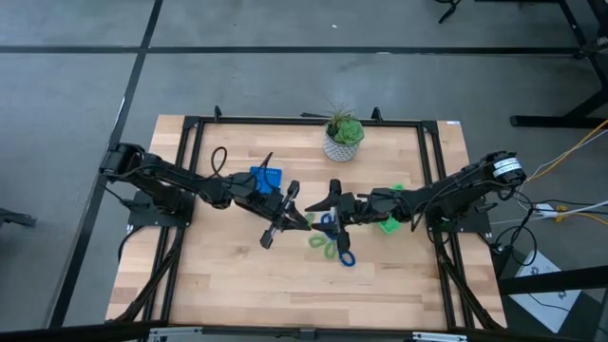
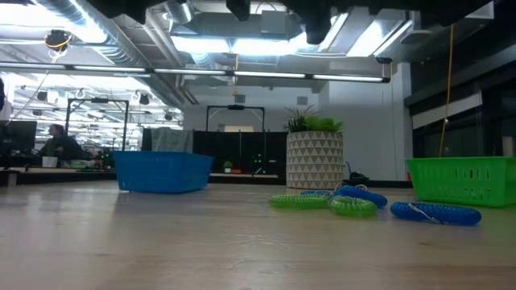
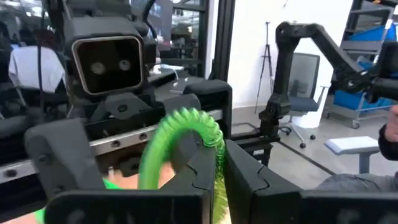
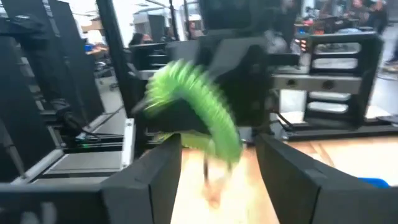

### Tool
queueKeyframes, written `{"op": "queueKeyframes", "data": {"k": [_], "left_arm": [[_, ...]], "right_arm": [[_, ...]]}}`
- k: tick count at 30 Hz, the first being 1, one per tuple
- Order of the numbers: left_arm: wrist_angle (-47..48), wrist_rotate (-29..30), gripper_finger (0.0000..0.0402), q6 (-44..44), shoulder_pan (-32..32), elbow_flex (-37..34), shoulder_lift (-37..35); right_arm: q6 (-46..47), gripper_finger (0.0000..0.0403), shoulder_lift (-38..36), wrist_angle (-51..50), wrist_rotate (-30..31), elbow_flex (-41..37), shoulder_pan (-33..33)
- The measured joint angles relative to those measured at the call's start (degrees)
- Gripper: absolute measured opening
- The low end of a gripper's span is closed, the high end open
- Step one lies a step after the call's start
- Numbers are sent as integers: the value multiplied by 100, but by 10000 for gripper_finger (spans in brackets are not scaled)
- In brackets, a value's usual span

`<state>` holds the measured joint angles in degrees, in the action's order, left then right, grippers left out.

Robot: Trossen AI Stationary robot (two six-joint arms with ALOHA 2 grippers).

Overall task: Sort items
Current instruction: Put the green spring keychain into the green bin

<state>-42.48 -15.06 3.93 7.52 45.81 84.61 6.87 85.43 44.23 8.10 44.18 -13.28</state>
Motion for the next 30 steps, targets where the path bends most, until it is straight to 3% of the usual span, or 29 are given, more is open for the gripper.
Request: {"op": "queueKeyframes", "data": {"k": [7, 20, 25, 30], "left_arm": [[13, -164, 13, 134, -4, 141, 276], [831, -302, 13, 408, -4, 139, -107], [1515, -189, 13, 406, 11, 126, -418], [2006, 294, 13, 386, 77, 126, -539]], "right_arm": [[24, 156, 159, -100, -125, 59, 27], [19, 121, 153, -117, -151, 68, 28], [-3, 76, 137, -30, -97, 79, 28], [-77, 24, 137, -47, -103, 79, 28]]}}
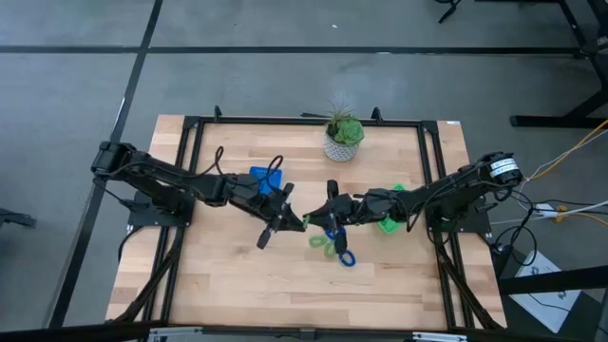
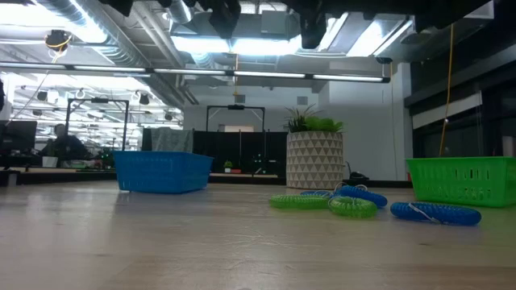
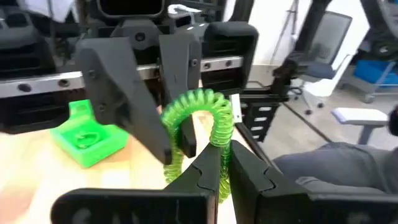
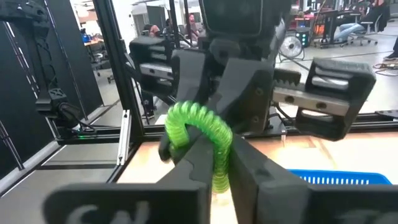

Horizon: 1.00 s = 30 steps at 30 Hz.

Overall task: Sort items
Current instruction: Put the green spring keychain into the green bin

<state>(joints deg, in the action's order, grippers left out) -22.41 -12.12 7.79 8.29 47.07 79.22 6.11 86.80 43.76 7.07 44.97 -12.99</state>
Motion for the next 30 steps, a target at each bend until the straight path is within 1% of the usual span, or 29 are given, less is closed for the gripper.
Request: {"op": "queueKeyframes", "data": {"k": [3, 7, 10, 19, 24, 30], "left_arm": [[36, 39, 17, -16, 9, 1, -7], [49, 128, 36, 23, 4, 0, -7], [67, 314, 58, 99, 11, 1, -11], [170, 324, 127, 153, 9, 2, -9], [216, 404, 154, 154, 3, 0, -7], [457, 530, 161, 151, -22, 2, -7]], "right_arm": [[-2, 17, 0, -16, -2, 0, 0], [121, 20, 0, -27, -9, 0, 0], [201, 25, 0, -60, 7, 0, 0], [413, 16, -69, -357, 28, -2, 0], [724, 16, -298, -1124, -1, -4, 0], [1137, 16, -763, -2068, -66, -4, -63]]}}
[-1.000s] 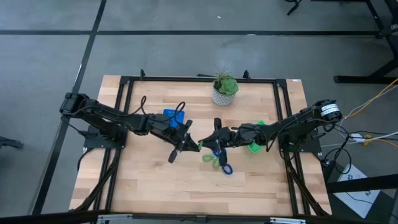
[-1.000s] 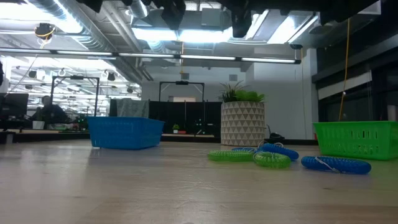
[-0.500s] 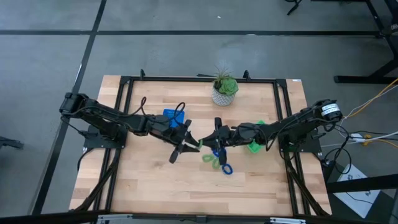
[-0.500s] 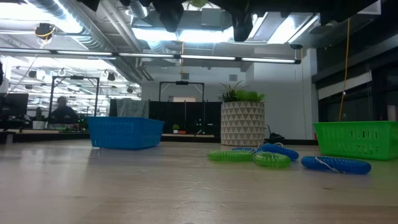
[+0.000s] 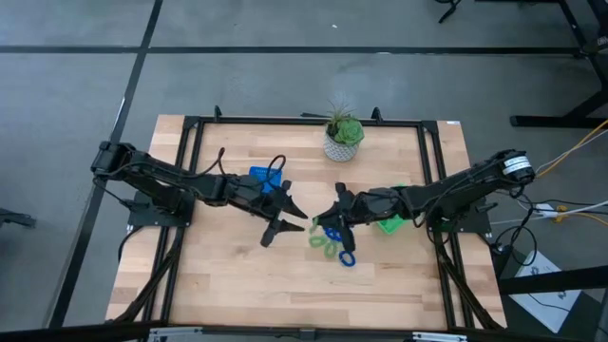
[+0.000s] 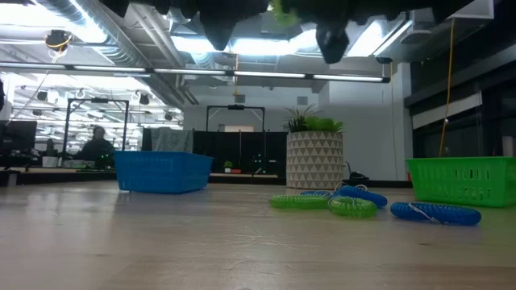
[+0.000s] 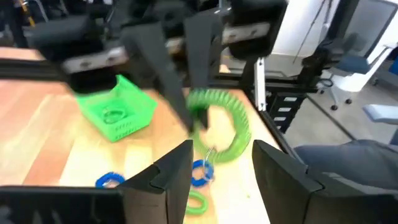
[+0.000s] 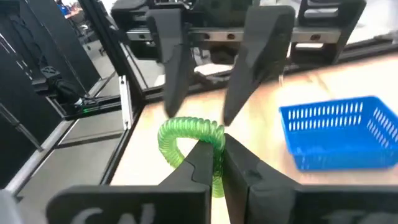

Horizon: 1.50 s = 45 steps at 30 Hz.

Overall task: Sort items
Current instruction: Put the green spring keychain into the green bin

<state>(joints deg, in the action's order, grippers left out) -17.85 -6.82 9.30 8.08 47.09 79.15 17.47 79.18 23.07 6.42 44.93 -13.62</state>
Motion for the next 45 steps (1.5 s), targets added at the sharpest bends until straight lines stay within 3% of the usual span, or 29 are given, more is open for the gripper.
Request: {"op": "queueKeyframes", "data": {"k": [14, 22, 30, 39, 45], "left_arm": [[462, 307, 157, 2, 4, 0, 0], [487, 391, 155, 2, 7, 0, 0], [519, 626, 155, -59, 7, 0, 0], [566, 1121, 155, -472, 7, 0, 0], [566, 1609, 157, -842, 2, 0, 0]], "right_arm": [[1325, 23, -1374, -3117, 1131, 0, -199], [2902, 16, -1716, -4926, 1298, -2, -202], [4196, 18, -1742, -6752, 909, -4, -195], [4925, 18, -1742, -7967, 152, -4, -194], [5255, 20, -1742, -8775, 256, -4, -188]]}}
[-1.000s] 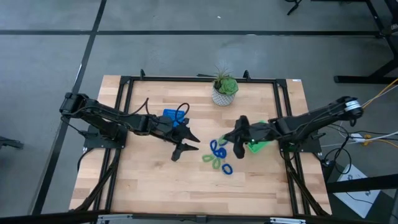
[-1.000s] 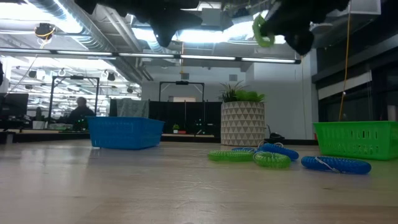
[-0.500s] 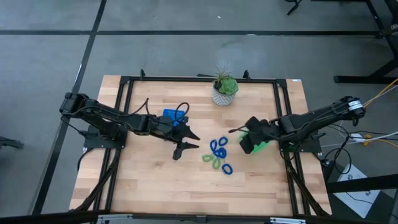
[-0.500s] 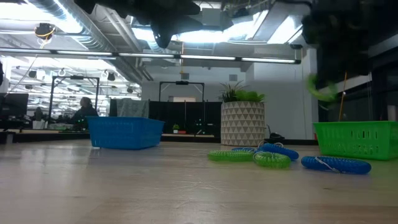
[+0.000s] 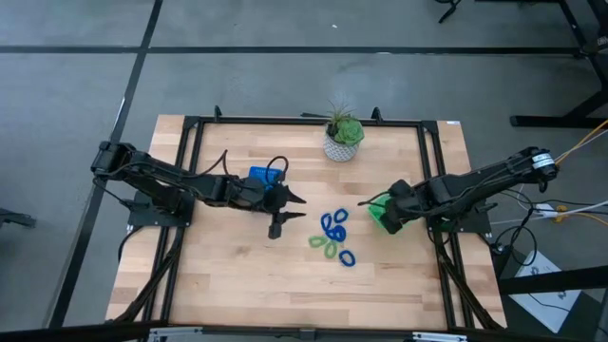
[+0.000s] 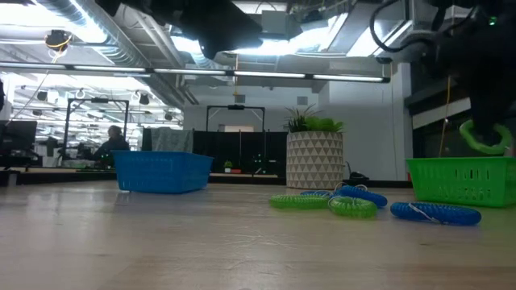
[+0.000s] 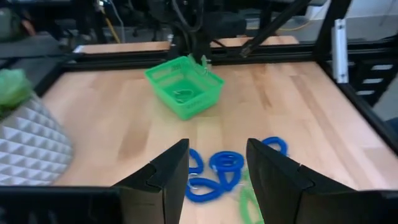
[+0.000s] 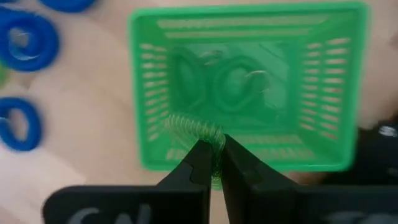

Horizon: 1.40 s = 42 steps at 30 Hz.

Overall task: Sort items
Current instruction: Put the green spring keychain into the green bin

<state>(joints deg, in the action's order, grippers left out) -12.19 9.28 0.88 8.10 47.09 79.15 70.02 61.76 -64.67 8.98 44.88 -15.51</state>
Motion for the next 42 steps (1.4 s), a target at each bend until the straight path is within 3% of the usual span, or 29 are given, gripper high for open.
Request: {"op": "queueKeyframes", "data": {"k": [20, 31, 42], "left_arm": [[-9, 157, 157, -210, -565, 0, 0], [-12, 113, 157, -168, -596, 0, 0], [-28, -358, 157, -155, -595, 0, 0]], "right_arm": [[47, 62, 7, -89, 856, 0, 2], [68, 140, 9, -54, 852, 0, 2], [-297, 154, 11, 1196, 838, 0, 2]]}}
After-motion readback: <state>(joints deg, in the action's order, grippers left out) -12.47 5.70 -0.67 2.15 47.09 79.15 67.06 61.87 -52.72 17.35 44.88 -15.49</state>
